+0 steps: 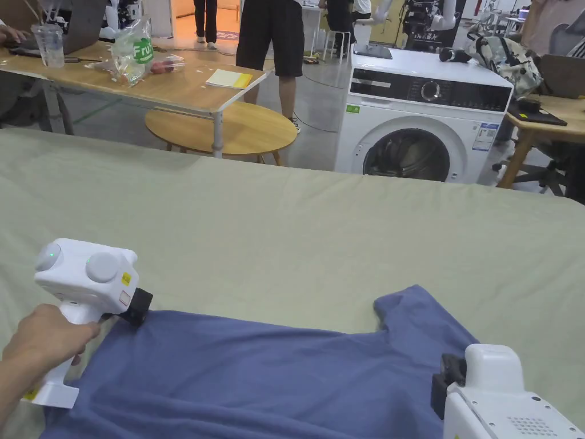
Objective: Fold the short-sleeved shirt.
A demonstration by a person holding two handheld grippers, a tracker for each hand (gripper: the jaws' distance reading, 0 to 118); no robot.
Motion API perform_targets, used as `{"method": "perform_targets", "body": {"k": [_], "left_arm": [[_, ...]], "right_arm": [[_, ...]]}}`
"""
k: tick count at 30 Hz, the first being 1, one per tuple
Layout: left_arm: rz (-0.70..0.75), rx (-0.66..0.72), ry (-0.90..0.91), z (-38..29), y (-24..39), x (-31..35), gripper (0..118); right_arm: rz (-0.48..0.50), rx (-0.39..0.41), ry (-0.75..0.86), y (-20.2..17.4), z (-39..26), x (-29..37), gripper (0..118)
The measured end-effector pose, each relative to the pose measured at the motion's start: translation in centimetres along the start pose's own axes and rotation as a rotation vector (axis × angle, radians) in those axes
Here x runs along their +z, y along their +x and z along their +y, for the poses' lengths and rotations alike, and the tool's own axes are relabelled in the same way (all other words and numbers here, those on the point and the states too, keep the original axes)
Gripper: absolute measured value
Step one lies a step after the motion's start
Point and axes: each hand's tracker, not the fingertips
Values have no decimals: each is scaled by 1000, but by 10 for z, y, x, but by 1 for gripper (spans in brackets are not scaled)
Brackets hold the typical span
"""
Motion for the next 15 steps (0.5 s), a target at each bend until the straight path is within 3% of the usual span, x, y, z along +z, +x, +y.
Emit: {"method": "perform_targets", "body": {"k": [2, 3, 4, 7, 10, 12, 15], "left_arm": [[-31, -31, 24, -4, 8, 7, 25], [-36, -29, 25, -6, 11, 9, 5], [-37, -22, 33, -7, 14, 10, 0], [-37, 26, 93, -17, 11, 19, 0], [-118, 60, 133, -27, 10, 35, 0], [-108, 44, 187, -32, 13, 51, 0], [-122, 69, 242, -38, 7, 70, 0]], "right_arm": [[-5, -18, -17, 7, 3, -2, 0], [-8, -29, -20, 11, 6, -3, 0], [-11, -36, -22, 16, 10, -5, 0], [-26, -59, -45, 36, 28, -16, 0], [-70, -26, -151, 59, 47, -42, 0], [-35, -18, -219, 76, 57, -66, 3], [-24, 10, -350, 95, 65, -108, 69]]}}
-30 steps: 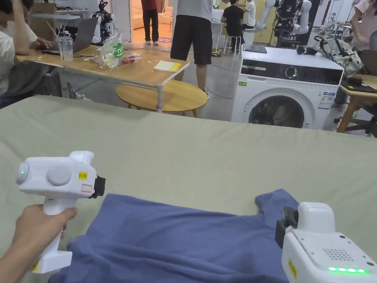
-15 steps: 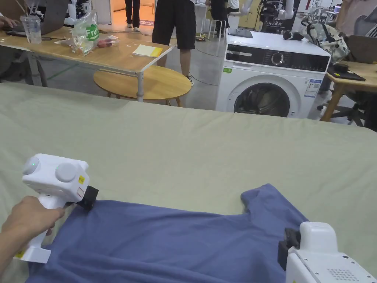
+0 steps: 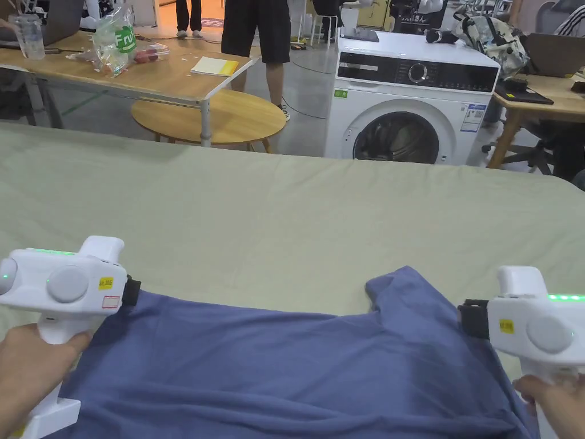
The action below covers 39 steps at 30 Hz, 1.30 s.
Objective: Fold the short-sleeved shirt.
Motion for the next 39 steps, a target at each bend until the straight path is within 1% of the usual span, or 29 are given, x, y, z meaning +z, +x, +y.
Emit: {"method": "perform_targets", "body": {"k": [1, 2, 3, 5, 6, 7, 8, 9, 10, 11, 12, 15, 16, 18, 21, 23, 26, 32, 36, 39], "left_arm": [[6, 13, 13, -1, -2, 7, 0], [7, 22, 25, -1, -5, 9, 0], [9, 30, 34, -3, -7, 12, 0], [10, 38, 30, -5, -11, 17, 0], [9, 40, 31, -8, -11, 19, 0], [11, 37, 33, -10, -11, 22, 0], [14, 34, 32, -10, -12, 23, 0], [16, 31, 30, -11, -12, 25, 0], [17, 27, 34, -13, -12, 26, 0], [18, 22, 33, -13, -13, 27, 0], [19, 20, 30, -13, -14, 27, 0], [13, 26, 33, -15, -15, 30, 0], [10, 33, 34, -16, -16, 33, 0], [0, 42, 44, -18, -17, 41, 0], [-9, 45, 64, -18, -21, 58, 0], [-17, 49, 85, -21, -25, 74, 0], [-29, 66, 115, -30, -33, 99, 0], [-63, 87, 165, -61, -43, 150, 0], [-86, 97, 176, -85, -51, 171, 0], [-104, 100, 146, -110, -52, 176, 0]], "right_arm": [[16, 7, -32, 4, 3, -14, 78], [50, 7, -59, 8, 6, -25, 78], [59, 11, -105, 9, 9, -40, 78], [49, 15, -194, 12, 10, -66, 78], [43, 6, -222, 14, 8, -76, 75], [46, -28, -239, 16, 8, -83, 59], [58, -45, -246, 16, 7, -86, 52], [100, -54, -237, 17, 5, -86, 49], [71, -39, -214, 14, 3, -82, 33], [72, -22, -195, 11, 4, -80, 7], [86, -6, -177, 11, 6, -79, 0], [95, -25, -142, 8, 2, -66, 0], [102, -17, -125, 7, 1, -59, 0], [80, -8, -55, 9, 2, -42, 0], [107, -65, 16, 13, 1, 1, 0], [115, -76, 51, 15, -3, 32, 0], [114, -67, 73, 16, -13, 75, 0], [127, -48, 140, 17, -54, 149, 0], [112, -20, 143, 16, -92, 179, 0], [100, -12, 105, 16, -125, 184, 0]]}}
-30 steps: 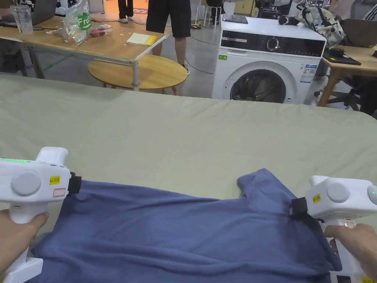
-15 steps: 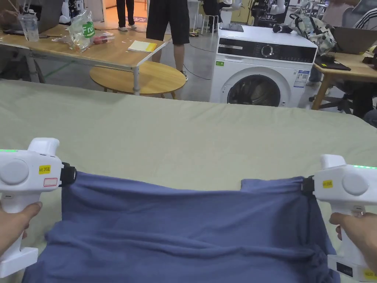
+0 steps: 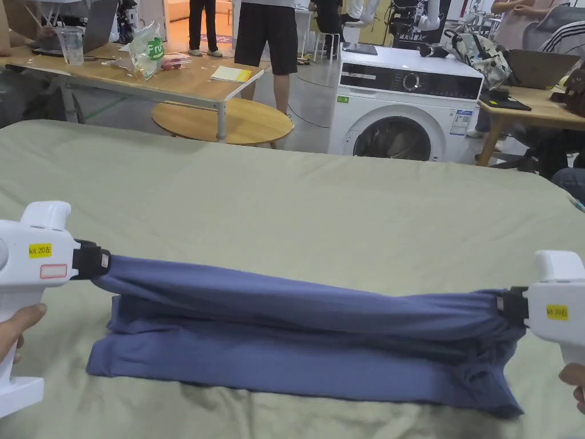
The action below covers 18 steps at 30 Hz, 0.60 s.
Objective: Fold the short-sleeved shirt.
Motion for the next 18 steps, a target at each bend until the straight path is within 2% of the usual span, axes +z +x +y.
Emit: {"method": "perform_targets", "body": {"k": [4, 9, 14, 17, 18], "left_arm": [[12, -21, -105, -42, -2, -3, 0], [49, -59, -235, -85, -3, -27, 0], [76, -72, -264, -103, -1, -45, 0], [83, -45, -250, -97, -1, -43, 0], [86, -37, -256, -94, -1, -42, 1]], "right_arm": [[-52, 56, -88, 0, -48, -7, 0], [-71, 60, -156, 16, -85, -47, 0], [-64, 53, -178, 11, -94, -65, 0], [-84, 80, -163, 5, -93, -68, 0], [-102, 99, -164, 3, -92, -62, 6]]}}
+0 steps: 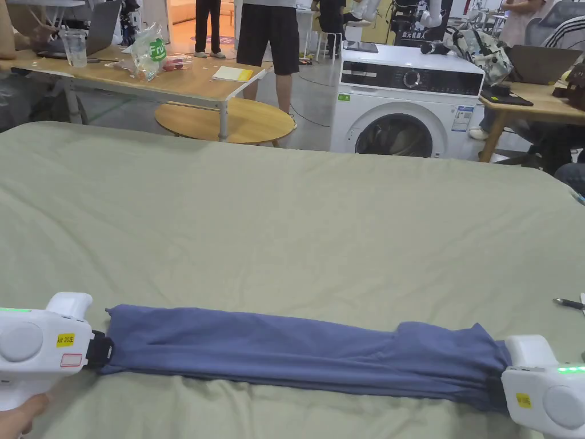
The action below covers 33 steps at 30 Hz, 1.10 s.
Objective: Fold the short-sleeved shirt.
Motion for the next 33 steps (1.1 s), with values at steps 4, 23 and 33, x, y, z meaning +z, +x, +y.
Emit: {"method": "perform_targets", "body": {"k": [4, 23, 33], "left_arm": [[32, -19, 85, 19, 8, 21, 36], [78, -60, 719, 61, 110, 81, 4], [-60, 67, 502, 62, 45, 76, 0]], "right_arm": [[-73, 4, 112, -2, 16, 35, 62], [-105, -152, 787, -118, 77, 89, 1], [-19, -132, 787, -171, 97, 88, 0]]}}
